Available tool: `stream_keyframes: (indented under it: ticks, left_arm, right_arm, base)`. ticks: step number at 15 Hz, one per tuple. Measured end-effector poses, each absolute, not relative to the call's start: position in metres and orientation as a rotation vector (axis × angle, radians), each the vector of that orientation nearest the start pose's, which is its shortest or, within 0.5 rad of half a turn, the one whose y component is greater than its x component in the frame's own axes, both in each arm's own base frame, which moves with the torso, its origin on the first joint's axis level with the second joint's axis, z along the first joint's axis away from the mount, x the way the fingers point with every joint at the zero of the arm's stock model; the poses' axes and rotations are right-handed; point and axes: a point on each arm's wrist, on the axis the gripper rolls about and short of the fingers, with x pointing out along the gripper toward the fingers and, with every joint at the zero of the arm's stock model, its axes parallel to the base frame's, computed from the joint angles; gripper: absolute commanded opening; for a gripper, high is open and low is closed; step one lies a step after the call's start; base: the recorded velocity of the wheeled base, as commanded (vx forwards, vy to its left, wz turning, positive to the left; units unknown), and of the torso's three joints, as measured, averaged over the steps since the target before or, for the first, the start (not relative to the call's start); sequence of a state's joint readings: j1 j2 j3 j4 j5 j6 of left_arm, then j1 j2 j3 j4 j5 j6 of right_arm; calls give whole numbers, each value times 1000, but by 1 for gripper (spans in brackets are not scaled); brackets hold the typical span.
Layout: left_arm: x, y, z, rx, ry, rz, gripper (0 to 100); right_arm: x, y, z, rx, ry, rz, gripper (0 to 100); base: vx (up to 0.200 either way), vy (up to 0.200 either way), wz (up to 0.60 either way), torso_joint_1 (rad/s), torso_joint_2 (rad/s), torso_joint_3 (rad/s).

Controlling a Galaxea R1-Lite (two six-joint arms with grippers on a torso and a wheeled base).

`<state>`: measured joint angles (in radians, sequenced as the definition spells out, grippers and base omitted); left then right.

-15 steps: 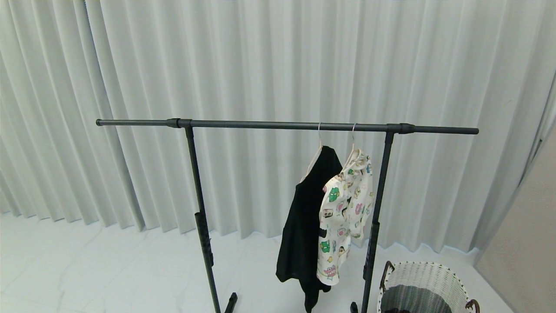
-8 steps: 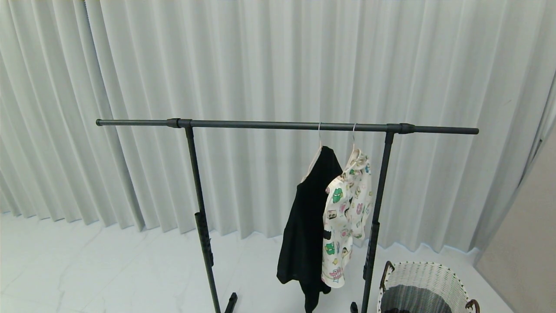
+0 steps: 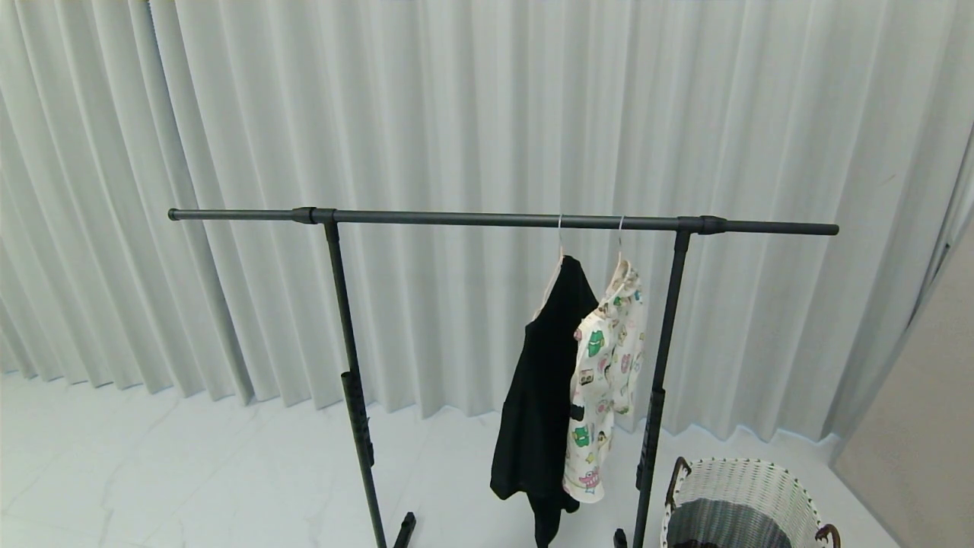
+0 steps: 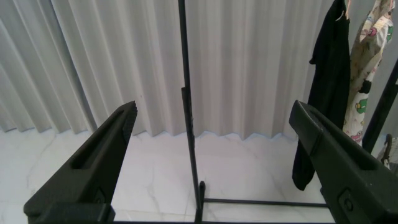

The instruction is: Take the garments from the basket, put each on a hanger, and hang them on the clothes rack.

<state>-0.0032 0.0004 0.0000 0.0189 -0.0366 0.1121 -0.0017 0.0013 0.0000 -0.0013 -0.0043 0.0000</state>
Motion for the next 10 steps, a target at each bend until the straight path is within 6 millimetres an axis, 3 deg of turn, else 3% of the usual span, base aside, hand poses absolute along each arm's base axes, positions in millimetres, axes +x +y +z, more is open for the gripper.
stream_keyframes:
  ticks: [10]
  left_arm:
    - [-23,-1,74,112,17,-41,100]
  right_arm:
    - [-23,0,76,-9,0,-6,100]
  base:
    - [0,0,0,0,0,0]
